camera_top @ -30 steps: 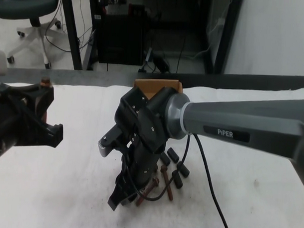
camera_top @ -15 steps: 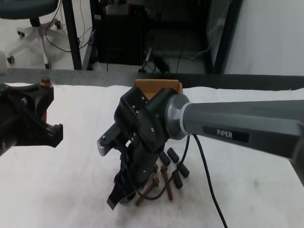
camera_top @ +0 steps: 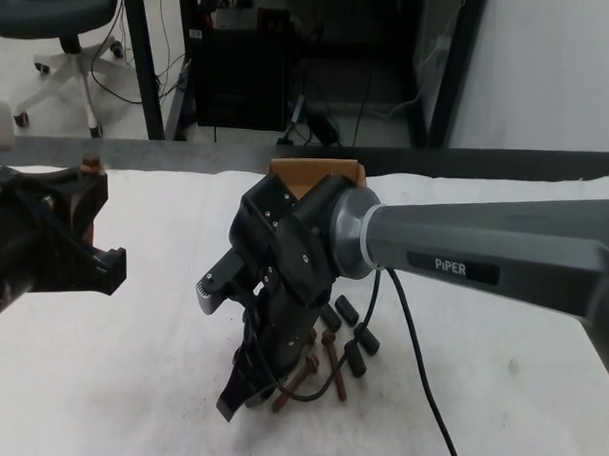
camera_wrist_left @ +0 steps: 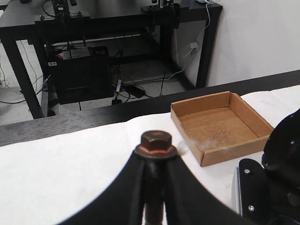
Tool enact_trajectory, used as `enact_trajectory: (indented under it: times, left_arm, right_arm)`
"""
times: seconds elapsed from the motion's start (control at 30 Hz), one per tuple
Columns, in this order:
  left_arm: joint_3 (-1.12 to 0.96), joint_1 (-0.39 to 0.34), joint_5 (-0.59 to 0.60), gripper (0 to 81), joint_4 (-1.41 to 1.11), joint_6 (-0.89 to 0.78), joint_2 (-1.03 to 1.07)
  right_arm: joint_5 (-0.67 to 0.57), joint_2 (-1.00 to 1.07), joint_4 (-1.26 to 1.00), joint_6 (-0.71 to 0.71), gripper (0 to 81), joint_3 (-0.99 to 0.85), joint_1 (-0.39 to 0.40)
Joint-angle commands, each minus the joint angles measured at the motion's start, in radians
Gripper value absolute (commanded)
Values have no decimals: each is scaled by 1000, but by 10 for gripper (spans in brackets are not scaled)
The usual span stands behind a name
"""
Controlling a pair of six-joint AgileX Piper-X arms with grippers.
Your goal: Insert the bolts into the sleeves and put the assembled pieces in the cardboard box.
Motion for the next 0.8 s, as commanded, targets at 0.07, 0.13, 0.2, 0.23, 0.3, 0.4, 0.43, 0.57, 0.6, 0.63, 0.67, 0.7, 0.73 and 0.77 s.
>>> enact_trajectory:
  times: [0.07, 0.13, 0.2, 0.23, 0.3, 0.4, 0.43, 0.57, 0.6, 0.63, 0.67, 0.7, 0.73, 0.77]
  left_arm:
    - [-12, 3, -2, 2, -11, 7, -10]
    - [-12, 3, -2, 2, -15, 7, -10]
    - [-14, 3, 9, 2, -34, -5, -12]
    - [-14, 3, 32, 2, -58, -33, -14]
    - [-14, 3, 124, 2, -129, -139, -16]
    - [-14, 3, 319, 2, -268, -320, -8]
    - [-14, 3, 388, 2, -315, -361, 0]
    - [-14, 3, 632, 2, -476, -482, 53]
    - [-14, 3, 693, 2, -515, -517, 73]
    - [-14, 3, 751, 2, -556, -564, 96]
    - [-14, 3, 792, 2, -590, -608, 115]
    - [-14, 3, 831, 2, -635, -675, 140]
    - [-14, 3, 853, 2, -685, -725, 165]
    - [-14, 0, 860, 2, -740, -765, 189]
  right_arm:
    - [-6, 7, 15, -1, 4, -3, 0]
    - [-6, -10, 15, 5, 4, -3, -8]
    - [-8, -47, 22, 36, 4, -3, -25]
    - [-16, -67, 21, 54, 4, -3, -36]
    - [-49, -122, 17, 80, 4, -3, -62]
    - [-135, -230, -4, 88, 4, 0, -109]
    - [-181, -266, -8, 88, 4, 2, -128]
    - [-396, -398, -44, 85, 4, 33, -207]
    - [-441, -433, -63, 85, 4, 53, -225]
    - [-495, -461, -81, 85, 4, 76, -242]
    - [-549, -497, -104, 85, 4, 105, -258]
    - [-599, -532, -125, 85, 4, 138, -271]
    - [-633, -566, -146, 85, 4, 167, -280]
    - [-671, -597, -167, 85, 4, 207, -290]
